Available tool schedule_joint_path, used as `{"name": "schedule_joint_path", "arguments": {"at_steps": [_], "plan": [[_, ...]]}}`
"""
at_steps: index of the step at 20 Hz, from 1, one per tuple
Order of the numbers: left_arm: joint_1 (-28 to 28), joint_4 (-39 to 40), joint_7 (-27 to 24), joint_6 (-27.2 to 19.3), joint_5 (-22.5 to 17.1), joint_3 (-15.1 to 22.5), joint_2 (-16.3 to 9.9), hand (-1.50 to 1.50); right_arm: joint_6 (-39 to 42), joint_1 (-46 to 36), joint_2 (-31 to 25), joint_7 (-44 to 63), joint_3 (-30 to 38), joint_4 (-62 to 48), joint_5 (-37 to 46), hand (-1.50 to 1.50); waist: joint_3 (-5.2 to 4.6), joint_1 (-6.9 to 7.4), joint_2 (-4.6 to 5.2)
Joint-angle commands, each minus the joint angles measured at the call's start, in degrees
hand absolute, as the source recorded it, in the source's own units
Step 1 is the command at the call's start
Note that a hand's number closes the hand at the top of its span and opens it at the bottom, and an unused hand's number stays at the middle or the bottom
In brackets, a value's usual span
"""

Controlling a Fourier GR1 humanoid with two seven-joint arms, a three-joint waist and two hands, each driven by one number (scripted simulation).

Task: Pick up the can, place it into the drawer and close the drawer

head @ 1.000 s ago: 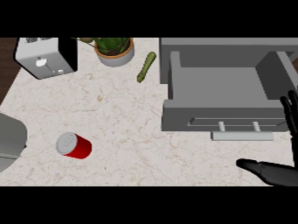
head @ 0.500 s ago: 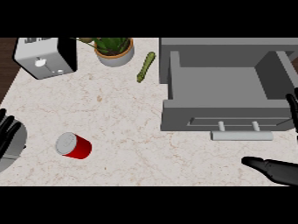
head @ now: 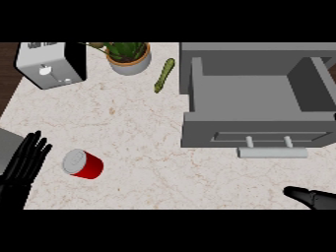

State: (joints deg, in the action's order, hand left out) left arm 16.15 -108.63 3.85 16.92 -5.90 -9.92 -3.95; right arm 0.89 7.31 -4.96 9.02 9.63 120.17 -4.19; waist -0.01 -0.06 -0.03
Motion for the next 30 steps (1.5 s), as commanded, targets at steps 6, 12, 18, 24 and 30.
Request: {"name": "schedule_joint_path", "arguments": {"at_steps": [6, 12, 18, 24, 30], "plan": [[1.16, 11.27, -11.62, -1.93, 6.40, 0.40, 2.40, -1.50, 0.66, 1.96, 0.72, 2.24, 0.51, 4.76, -0.15, -1.50, 0.00, 0.06, 0.00], [-5.02, 23.02, -15.02, -1.32, 4.90, -4.49, -1.26, -1.50, 2.73, 4.89, 0.77, 1.38, 2.83, 6.64, -1.72, -1.50, 0.00, -0.09, 0.01], [-10.06, 35.04, -21.35, -2.07, 6.94, -4.60, -2.30, -1.50, 3.04, 2.76, 0.46, 4.29, 3.19, 7.33, -2.46, -1.50, 0.00, -0.09, 0.02], [-13.71, 47.68, -29.68, -6.18, 10.40, -3.65, -0.25, -1.50, 4.33, 1.24, -1.03, 4.17, 6.73, 4.59, -4.69, -1.50, -0.01, -0.16, 0.06], [-17.85, 50.77, -27.11, -6.80, 7.66, -5.46, -3.47, -1.50, 5.50, 3.40, 0.74, 5.87, 5.11, 8.66, -2.92, -1.50, 0.01, -0.10, 0.00]]}}
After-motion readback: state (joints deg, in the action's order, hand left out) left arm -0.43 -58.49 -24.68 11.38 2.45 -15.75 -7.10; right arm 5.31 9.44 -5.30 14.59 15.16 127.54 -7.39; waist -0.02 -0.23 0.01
